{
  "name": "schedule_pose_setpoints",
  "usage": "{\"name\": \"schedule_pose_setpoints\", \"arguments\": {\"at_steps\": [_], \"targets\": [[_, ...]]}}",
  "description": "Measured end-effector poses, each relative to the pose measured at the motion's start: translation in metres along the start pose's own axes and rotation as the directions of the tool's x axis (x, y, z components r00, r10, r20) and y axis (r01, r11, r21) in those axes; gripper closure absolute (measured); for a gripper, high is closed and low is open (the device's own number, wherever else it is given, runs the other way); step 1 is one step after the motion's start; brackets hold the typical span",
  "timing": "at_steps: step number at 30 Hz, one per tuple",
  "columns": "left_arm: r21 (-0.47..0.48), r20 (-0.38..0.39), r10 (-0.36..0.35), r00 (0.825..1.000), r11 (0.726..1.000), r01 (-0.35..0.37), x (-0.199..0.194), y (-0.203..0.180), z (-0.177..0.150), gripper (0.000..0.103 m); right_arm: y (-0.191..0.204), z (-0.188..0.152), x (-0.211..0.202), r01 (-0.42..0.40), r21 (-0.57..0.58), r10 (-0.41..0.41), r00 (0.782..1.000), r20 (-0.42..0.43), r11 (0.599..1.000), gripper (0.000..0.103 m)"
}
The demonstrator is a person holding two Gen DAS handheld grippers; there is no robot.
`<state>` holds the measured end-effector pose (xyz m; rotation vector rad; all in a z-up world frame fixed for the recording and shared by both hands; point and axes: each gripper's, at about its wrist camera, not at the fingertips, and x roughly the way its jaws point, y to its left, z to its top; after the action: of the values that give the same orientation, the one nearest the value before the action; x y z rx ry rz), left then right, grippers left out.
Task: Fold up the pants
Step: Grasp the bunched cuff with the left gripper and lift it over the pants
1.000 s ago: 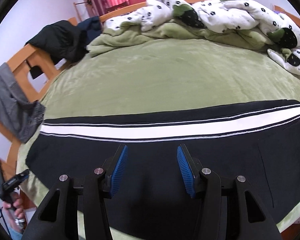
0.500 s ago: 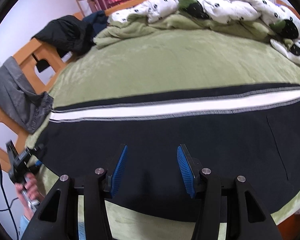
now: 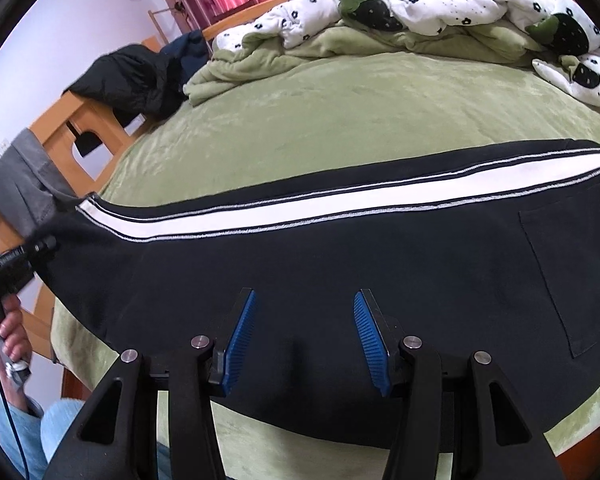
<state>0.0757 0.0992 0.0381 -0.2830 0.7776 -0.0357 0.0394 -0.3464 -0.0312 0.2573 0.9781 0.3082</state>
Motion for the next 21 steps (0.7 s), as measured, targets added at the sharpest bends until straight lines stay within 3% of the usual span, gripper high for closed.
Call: {"name": "schedule_pose_setpoints", "arguments": {"at_steps": [3, 7, 11, 14, 15, 17, 18, 19, 21], "targets": [[0.098, -0.031, -0.067, 0.997, 0.993, 0.070, 0.005, -0.061, -0.004, 0.085, -0.017, -0.002, -0.016, -0.005, 0.017, 0.004, 0.998, 0.060, 1.000, 0.052], [0.145, -0.112, -0.188, 0.976, 0.968, 0.203, 0.034, -0.129, -0.035, 0.086, -0.048, -0.007, -0.034, 0.010, 0.079, -0.019, 0.993, 0.118, 0.997, 0.052], [0.078, -0.227, -0.285, 0.931, 0.948, 0.309, 0.082, -0.170, -0.089, 0.086, -0.080, -0.020, -0.054, 0.145, 0.094, -0.160, 0.969, 0.186, 0.985, 0.052], [0.077, -0.346, -0.302, 0.888, 0.934, 0.348, 0.109, -0.194, -0.136, 0.086, -0.109, -0.028, -0.063, 0.167, 0.151, -0.193, 0.964, 0.185, 0.974, 0.052], [0.094, -0.371, -0.282, 0.885, 0.937, 0.337, 0.113, -0.198, -0.147, 0.086, -0.119, -0.030, -0.064, 0.150, 0.182, -0.182, 0.968, 0.174, 0.972, 0.052], [0.149, -0.343, -0.252, 0.905, 0.936, 0.318, 0.105, -0.202, -0.157, 0.085, -0.137, -0.034, -0.063, 0.118, 0.240, -0.157, 0.976, 0.149, 0.964, 0.052], [0.160, -0.338, -0.254, 0.906, 0.933, 0.322, 0.097, -0.202, -0.157, 0.082, -0.142, -0.035, -0.062, 0.104, 0.257, -0.145, 0.979, 0.146, 0.961, 0.052], [0.158, -0.349, -0.261, 0.900, 0.930, 0.331, 0.090, -0.200, -0.154, 0.072, -0.145, -0.036, -0.062, 0.094, 0.263, -0.137, 0.980, 0.147, 0.960, 0.052], [0.099, -0.398, -0.311, 0.863, 0.921, 0.377, 0.077, -0.188, -0.146, 0.054, -0.144, -0.036, -0.060, 0.094, 0.254, -0.136, 0.979, 0.153, 0.963, 0.052]]}}
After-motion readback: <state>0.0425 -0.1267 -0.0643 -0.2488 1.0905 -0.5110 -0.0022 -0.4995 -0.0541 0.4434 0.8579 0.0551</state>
